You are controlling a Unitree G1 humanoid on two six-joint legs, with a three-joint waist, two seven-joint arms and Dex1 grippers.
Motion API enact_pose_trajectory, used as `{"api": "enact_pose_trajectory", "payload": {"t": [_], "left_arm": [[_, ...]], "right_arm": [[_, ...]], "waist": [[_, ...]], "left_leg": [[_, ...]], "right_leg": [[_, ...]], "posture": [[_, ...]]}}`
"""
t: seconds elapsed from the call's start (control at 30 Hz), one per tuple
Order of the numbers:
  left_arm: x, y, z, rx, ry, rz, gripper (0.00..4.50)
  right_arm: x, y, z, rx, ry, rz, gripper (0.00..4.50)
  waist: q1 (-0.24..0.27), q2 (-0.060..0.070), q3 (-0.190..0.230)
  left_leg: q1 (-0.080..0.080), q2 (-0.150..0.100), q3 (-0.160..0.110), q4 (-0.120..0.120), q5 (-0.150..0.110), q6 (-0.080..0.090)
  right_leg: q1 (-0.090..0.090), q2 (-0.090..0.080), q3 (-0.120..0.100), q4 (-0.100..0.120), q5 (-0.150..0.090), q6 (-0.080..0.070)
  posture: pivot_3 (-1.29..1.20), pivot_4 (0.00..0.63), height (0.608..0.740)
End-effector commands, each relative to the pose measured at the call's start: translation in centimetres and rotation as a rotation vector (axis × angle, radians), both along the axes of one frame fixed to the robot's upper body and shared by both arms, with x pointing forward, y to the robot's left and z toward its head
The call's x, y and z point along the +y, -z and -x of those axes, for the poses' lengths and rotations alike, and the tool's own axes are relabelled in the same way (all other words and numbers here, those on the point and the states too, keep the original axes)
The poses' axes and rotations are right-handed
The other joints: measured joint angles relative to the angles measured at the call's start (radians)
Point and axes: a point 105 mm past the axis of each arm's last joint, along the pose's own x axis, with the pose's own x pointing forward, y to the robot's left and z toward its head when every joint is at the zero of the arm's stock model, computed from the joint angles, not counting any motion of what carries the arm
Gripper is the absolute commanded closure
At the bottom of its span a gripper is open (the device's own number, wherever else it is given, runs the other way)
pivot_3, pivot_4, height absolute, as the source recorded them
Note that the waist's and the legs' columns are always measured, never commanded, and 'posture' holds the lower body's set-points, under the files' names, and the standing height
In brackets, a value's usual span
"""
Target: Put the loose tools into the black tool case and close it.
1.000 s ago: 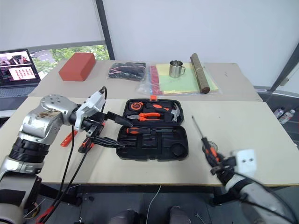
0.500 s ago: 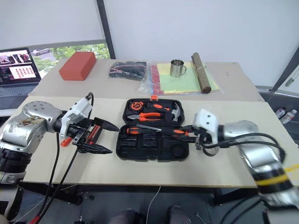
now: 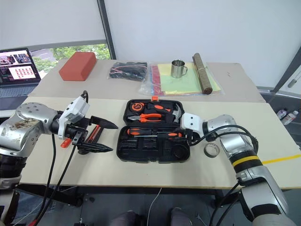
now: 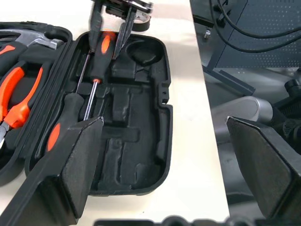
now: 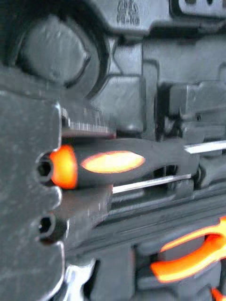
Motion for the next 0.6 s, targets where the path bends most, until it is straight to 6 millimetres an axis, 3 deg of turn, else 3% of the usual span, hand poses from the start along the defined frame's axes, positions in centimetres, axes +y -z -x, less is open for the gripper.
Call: {"api": "enact_pose_trajectory", "payload": {"t": [0.03, 0.1, 0.2, 0.3, 0.37, 0.53, 0.6], "left_arm": [[0.1, -1.0, -0.1, -0.042, -0.002, 0.007, 0.00], [0.0, -1.0, -0.2, -0.043, 0.001, 0.008, 0.00], [-0.2, -1.0, -0.4, -0.044, 0.005, 0.010, 0.00], [-0.3, -0.9, -0.6, -0.046, 0.008, 0.011, 0.00], [-0.4, -0.9, -0.7, -0.046, 0.012, 0.011, 0.00], [-0.4, -0.8, -0.9, -0.048, 0.016, 0.011, 0.00], [-0.5, -0.8, -1.0, -0.050, 0.017, 0.010, 0.00]], "right_arm": [[0.6, -1.9, 0.0, -0.035, -0.004, -0.062, 0.96], [1.0, -2.4, -0.1, -0.018, 0.015, -0.109, 0.37], [2.0, -3.3, -0.3, 0.023, 0.045, -0.194, 0.37], [2.7, -2.8, -0.2, 0.036, 0.041, -0.191, 1.12], [3.1, -2.0, -0.1, 0.040, 0.035, -0.171, 1.95], [4.3, -0.3, -0.2, 0.045, 0.037, -0.123, 3.51], [4.3, 1.3, -0.2, 0.054, 0.047, -0.044, 4.25]], "waist": [[-0.002, 0.000, 0.000], [-0.002, 0.000, 0.000], [-0.002, 0.000, 0.000], [-0.001, 0.000, 0.000], [0.000, 0.000, 0.000], [-0.003, 0.000, 0.000], [-0.005, 0.000, 0.000]], "left_leg": [[0.000, 0.000, 0.000, 0.000, 0.000, 0.000], [0.000, 0.000, 0.000, 0.000, 0.000, 0.000], [0.000, 0.000, 0.000, -0.001, 0.000, 0.000], [0.000, 0.000, 0.000, 0.000, 0.000, 0.000], [0.000, 0.000, 0.000, -0.001, 0.000, 0.000], [0.000, 0.000, 0.000, -0.001, 0.000, 0.000], [0.000, 0.000, 0.001, -0.001, 0.000, 0.000]], "right_leg": [[0.000, 0.000, 0.000, 0.000, 0.000, 0.000], [0.000, 0.000, 0.000, 0.000, 0.000, 0.000], [-0.001, 0.001, 0.000, 0.000, 0.000, 0.000], [0.000, 0.001, 0.000, 0.000, 0.000, 0.000], [0.000, 0.001, 0.000, 0.000, 0.000, 0.000], [-0.001, 0.002, -0.001, 0.000, 0.000, 0.000], [-0.001, 0.002, -0.001, 0.000, 0.000, 0.000]], "posture": [[0.00, 0.150, 0.736], [0.00, 0.150, 0.736], [0.00, 0.150, 0.736], [0.00, 0.150, 0.736], [0.00, 0.150, 0.736], [0.00, 0.150, 0.736], [0.00, 0.150, 0.736]]}}
